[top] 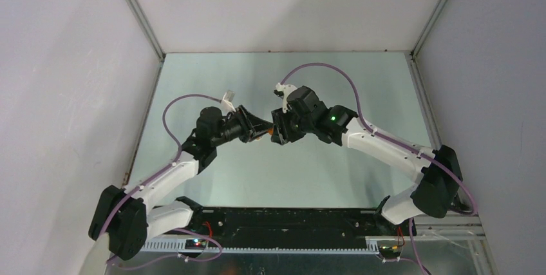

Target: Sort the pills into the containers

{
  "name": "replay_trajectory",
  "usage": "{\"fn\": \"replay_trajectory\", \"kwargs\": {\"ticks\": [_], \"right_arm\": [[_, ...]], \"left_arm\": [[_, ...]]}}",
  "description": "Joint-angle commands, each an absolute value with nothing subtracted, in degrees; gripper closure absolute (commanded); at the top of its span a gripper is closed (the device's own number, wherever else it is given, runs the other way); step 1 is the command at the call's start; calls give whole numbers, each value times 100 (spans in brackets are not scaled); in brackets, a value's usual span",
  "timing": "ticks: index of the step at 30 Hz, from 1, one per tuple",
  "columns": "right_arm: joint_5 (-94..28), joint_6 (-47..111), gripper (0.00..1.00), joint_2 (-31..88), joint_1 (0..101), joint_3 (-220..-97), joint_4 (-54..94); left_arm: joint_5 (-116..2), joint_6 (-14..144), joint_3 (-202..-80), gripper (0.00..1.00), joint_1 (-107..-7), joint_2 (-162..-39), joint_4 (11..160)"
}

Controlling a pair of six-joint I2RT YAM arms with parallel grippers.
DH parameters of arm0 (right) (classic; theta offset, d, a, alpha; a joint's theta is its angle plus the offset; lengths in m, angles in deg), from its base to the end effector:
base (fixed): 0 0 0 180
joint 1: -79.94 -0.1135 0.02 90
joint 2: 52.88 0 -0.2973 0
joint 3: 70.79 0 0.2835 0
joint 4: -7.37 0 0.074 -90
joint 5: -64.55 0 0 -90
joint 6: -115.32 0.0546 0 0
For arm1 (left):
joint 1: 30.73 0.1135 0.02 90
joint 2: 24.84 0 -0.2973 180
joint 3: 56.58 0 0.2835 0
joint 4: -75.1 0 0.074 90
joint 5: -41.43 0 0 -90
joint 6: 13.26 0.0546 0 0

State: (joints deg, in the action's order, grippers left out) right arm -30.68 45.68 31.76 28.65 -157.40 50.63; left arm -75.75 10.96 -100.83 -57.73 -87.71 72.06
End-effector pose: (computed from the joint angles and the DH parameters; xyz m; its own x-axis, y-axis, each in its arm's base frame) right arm 0.2288 0.2934 0.3345 -0.6721 -0.2847 -0.6835 -0.6251 0.7129 0.3178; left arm 0.2303 -0.1453 0.2547 -0.8240 -0.4907 -0.2833 0.1083 0.3544 -0.9288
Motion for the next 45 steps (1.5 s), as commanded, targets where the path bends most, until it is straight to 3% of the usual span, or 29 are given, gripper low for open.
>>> {"fn": "replay_trajectory", "kwargs": {"ticks": [1,8,20,30,35,45], "right_arm": [[-3142,4761,53,3148,2887,-15995,4737],[-3151,4955,47,3246,2953,-16094,4846],[-3473,5258,13,3051,3253,-16119,5056],[-3541,6495,13,2447,3586,-16046,4979],[-2997,7276,27,2158,3814,-15915,5149],[-3370,7203,31,2335,3754,-15908,5075]], "left_arm": [[-7547,1030,-10150,70,-5828,-8845,7118],[-7627,1013,-10207,99,-5822,-8922,7072],[-7641,1066,-10364,100,-5716,-8929,7088],[-7624,1113,-10500,100,-5550,-8787,7364],[-7624,989,-10644,100,-5505,-8671,7482],[-7570,818,-10956,100,-5480,-8477,7706]]}}
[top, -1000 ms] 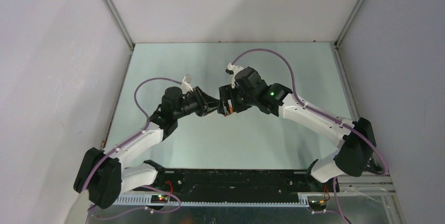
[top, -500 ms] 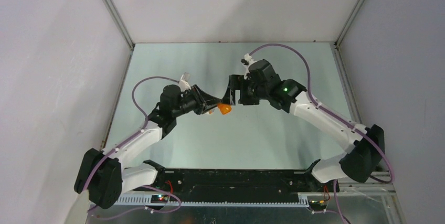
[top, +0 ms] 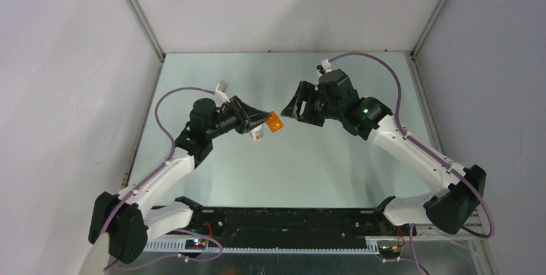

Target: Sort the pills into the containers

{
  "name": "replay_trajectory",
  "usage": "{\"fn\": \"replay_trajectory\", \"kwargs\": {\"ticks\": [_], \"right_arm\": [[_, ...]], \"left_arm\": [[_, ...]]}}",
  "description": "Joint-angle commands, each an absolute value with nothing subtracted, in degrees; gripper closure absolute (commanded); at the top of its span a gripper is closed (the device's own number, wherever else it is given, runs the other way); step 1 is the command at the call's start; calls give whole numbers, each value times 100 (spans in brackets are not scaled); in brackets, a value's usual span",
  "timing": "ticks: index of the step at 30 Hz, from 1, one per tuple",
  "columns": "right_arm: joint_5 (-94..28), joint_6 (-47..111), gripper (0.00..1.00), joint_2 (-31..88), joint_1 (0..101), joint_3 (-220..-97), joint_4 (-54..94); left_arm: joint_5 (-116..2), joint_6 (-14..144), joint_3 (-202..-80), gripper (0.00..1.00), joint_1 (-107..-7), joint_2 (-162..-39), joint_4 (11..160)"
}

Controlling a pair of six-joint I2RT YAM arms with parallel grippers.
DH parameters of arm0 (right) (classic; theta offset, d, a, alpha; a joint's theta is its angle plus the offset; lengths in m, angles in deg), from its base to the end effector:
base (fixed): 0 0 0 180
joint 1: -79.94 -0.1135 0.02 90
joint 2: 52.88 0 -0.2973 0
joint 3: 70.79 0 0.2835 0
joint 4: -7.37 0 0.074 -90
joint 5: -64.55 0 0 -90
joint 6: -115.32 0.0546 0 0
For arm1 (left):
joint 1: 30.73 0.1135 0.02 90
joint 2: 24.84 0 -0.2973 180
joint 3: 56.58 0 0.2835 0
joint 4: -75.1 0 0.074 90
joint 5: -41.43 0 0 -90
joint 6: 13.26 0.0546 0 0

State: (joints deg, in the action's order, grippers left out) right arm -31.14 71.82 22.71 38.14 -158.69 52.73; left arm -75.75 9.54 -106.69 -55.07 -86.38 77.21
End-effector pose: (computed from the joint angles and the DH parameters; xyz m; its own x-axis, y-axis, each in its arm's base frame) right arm 0.2428 0.2244 0.3919 -0.8059 0.2477 -0.5378 -0.2043 0.7362 0.6452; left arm 0.2406 -0.1362 0.2900 -0.7937 -0.5411 -0.2782 0.1022 0.3321 -0.9377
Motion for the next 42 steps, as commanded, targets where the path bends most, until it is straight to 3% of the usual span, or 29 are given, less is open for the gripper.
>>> {"fn": "replay_trajectory", "kwargs": {"ticks": [1,14,19,23,33,42], "right_arm": [[-3496,7169,31,2348,3726,-15905,5020],[-4509,7261,28,2329,3685,-15658,4268],[-4873,7413,9,2087,3744,-15375,3625],[-5154,7618,3,1900,3852,-15254,3256],[-5671,8775,3,1468,4203,-14758,2163],[-5467,9841,11,1262,4439,-14148,1321]], "left_arm": [[-7588,770,-10962,100,-5476,-8453,7694],[-7785,-374,-11114,100,-5473,-8221,7081],[-7847,-417,-11146,100,-5479,-8212,7073],[-7850,-451,-11122,100,-5477,-8206,7029],[-7913,-534,-11154,100,-5477,-8153,6933],[-7947,-683,-11243,100,-5475,-8084,6815]]}}
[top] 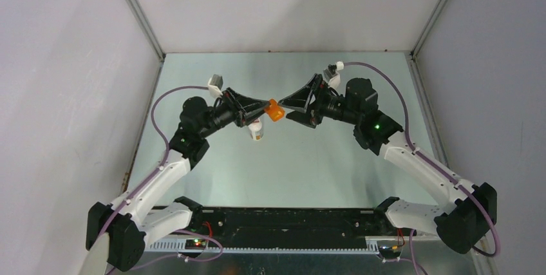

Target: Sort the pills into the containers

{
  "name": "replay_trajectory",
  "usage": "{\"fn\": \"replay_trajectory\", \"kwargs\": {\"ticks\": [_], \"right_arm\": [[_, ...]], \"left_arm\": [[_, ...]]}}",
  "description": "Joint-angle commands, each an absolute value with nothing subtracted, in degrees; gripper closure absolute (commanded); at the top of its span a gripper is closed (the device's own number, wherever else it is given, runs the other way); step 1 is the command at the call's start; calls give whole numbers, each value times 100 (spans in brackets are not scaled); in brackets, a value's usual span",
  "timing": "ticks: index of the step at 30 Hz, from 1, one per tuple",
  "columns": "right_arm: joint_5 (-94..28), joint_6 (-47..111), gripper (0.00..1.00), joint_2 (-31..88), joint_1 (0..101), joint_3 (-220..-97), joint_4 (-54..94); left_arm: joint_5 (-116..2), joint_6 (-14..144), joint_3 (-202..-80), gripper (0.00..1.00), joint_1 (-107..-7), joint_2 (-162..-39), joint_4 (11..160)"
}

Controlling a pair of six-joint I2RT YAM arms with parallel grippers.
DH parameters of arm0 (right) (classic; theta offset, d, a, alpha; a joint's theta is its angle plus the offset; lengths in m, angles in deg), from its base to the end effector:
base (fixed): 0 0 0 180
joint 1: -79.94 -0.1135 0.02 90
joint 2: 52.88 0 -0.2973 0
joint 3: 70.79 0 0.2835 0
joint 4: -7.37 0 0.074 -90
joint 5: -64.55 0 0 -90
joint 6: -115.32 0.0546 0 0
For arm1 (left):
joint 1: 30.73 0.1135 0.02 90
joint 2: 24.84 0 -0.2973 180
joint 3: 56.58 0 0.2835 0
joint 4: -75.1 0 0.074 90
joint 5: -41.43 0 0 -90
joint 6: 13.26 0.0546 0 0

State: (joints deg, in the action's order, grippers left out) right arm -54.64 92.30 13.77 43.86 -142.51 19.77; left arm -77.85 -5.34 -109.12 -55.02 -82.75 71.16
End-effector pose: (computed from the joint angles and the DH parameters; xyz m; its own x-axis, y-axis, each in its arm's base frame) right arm 0.2310 0.2013 0.3960 -0.8733 0.3578 -0.3306 -0.2590 0.2337 0.9372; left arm 0.2314 -0.1337 0.3358 -0.7999 -0.5868 -0.1257 0.0883 0.0920 -0.9918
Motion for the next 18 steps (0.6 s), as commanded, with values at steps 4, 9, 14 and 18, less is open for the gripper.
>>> {"fn": "replay_trajectory", "kwargs": {"ticks": [4,9,14,18], "right_arm": [[-5584,10032,16,1413,4433,-14145,1183],[-5735,10080,21,1580,4412,-14152,1001],[-5988,10034,27,1821,4324,-14154,795],[-6041,9971,32,1912,4246,-14154,738]], "left_arm": [[-7946,-734,-11336,100,-5478,-8045,6805],[-7903,-784,-11397,100,-5476,-8016,6811],[-7889,-823,-11471,100,-5475,-8074,6719],[-7904,-815,-11530,100,-5477,-8111,6730]]}}
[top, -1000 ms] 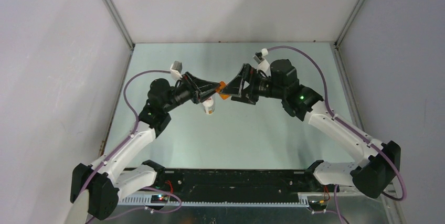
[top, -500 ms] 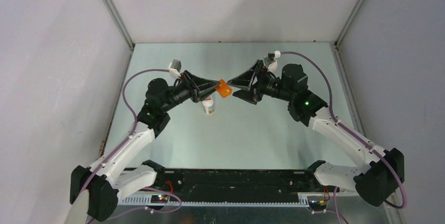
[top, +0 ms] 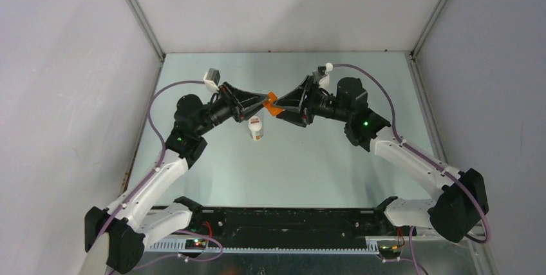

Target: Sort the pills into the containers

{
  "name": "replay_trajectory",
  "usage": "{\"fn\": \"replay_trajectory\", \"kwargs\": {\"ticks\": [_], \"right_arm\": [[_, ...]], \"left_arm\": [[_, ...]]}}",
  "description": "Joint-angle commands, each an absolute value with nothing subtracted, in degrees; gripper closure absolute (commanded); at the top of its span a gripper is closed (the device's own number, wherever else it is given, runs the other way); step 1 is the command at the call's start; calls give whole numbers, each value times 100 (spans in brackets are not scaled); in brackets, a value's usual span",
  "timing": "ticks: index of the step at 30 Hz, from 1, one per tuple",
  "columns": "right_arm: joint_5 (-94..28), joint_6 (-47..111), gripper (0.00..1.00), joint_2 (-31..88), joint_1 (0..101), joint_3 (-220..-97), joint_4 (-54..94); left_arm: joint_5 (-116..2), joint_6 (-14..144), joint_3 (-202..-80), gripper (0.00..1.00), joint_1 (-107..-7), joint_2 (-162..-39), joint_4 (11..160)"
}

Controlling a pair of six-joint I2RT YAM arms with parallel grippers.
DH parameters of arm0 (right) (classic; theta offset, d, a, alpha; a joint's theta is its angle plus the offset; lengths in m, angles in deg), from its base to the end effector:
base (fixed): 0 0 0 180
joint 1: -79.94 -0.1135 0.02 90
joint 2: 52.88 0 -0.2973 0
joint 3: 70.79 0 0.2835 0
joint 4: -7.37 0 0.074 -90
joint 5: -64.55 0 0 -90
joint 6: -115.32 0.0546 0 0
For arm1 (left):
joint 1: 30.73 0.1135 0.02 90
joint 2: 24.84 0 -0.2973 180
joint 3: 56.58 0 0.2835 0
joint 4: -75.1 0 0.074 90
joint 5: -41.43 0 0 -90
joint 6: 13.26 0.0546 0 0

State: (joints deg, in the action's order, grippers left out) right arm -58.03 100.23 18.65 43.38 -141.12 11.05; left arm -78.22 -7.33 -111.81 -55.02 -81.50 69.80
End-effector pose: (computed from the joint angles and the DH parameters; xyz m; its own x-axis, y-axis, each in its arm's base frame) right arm 0.2466 0.2195 0.3793 -0.9185 0.3317 -0.2152 -0.1769 0.1419 0.9739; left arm 0.2270 -0.1321 0.3630 -0.7967 -0.5888 -0.1363 0.1446 0.0332 -0.9889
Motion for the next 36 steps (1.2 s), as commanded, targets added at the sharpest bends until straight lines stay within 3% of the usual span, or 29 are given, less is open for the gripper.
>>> {"fn": "replay_trajectory", "kwargs": {"ticks": [1,10,19,27,36], "right_arm": [[-6046,9956,34,1916,4243,-14154,737],[-6302,9841,44,2040,4259,-14259,630],[-6465,9665,42,2197,4199,-14448,740],[-6512,9816,52,2232,4197,-14446,592],[-6492,9791,74,2205,4191,-14449,574]], "left_arm": [[-7915,-816,-11534,100,-5479,-8119,6729],[-7942,-713,-11579,100,-5474,-8108,7007],[-7958,-713,-11599,100,-5473,-8130,7081],[-7972,-735,-11620,100,-5477,-8123,7072],[-7995,-746,-11612,100,-5472,-8144,7097]]}}
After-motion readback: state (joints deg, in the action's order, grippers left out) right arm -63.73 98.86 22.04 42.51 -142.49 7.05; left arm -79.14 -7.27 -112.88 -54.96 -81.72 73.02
